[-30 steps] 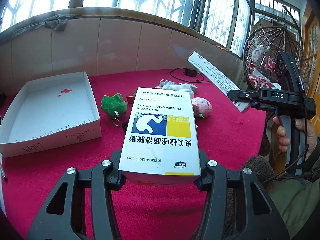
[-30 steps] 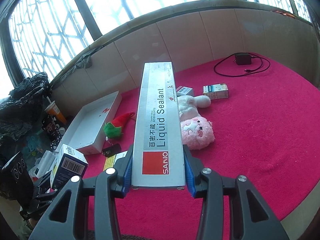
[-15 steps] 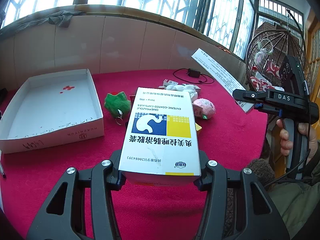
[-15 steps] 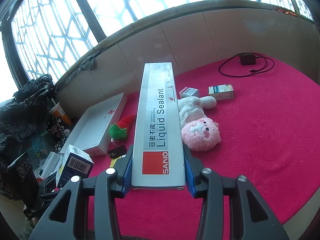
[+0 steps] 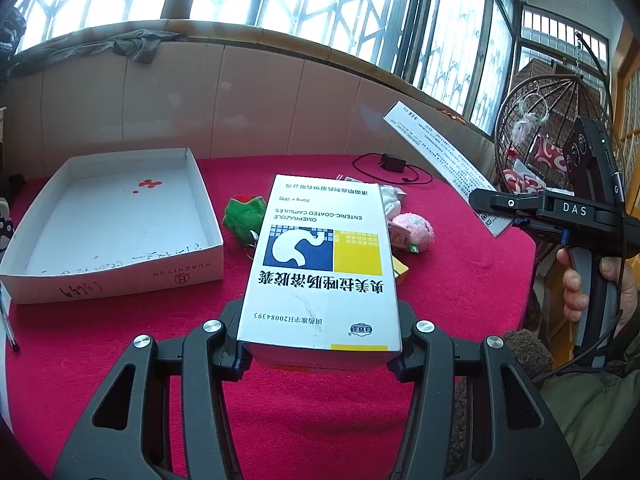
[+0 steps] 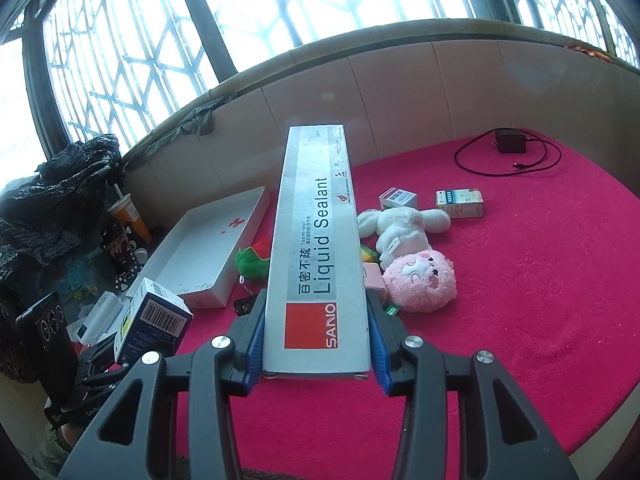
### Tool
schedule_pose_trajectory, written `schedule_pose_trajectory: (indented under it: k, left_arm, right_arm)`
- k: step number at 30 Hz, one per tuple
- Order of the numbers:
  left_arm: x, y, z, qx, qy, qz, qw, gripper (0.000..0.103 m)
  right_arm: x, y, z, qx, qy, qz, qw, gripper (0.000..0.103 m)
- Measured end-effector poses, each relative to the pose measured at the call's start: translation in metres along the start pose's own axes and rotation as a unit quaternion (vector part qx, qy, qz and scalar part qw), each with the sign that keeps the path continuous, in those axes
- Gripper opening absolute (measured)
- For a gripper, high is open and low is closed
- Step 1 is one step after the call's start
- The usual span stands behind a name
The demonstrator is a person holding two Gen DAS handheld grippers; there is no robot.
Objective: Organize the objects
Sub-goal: 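Carry the capsule box with left tool while right tool carries the sealant box toward the tray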
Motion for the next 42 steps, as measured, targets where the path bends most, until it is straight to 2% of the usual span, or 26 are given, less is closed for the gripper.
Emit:
schedule_pose_trajectory:
  k: [23,36,42]
  left_arm:
    - [0.007,0.061,0.019,0.063,-0.022,0.037,0.9971,0.051]
    - [0.028,0.092,0.016,0.093,-0.022,0.026,0.9951,0.051]
    - [0.035,0.095,0.014,0.096,-0.021,0.025,0.9948,0.051]
  right_arm:
    - [-0.007,0.036,-0.041,0.025,0.029,0.029,0.999,0.044]
    - [0.018,0.070,-0.071,0.054,0.016,0.061,0.997,0.044]
    - [0.026,0.079,-0.083,0.066,0.022,0.048,0.996,0.044]
Point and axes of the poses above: each gripper's, at about its wrist camera, not at the fingertips, and z roughly against the way its jaws point, y to its left, x to its top, the point moved 10 cm from there along -z, roughly the way its jaws point, and after that the axes turned 15 degrees about -y, right-handed, at the moved point
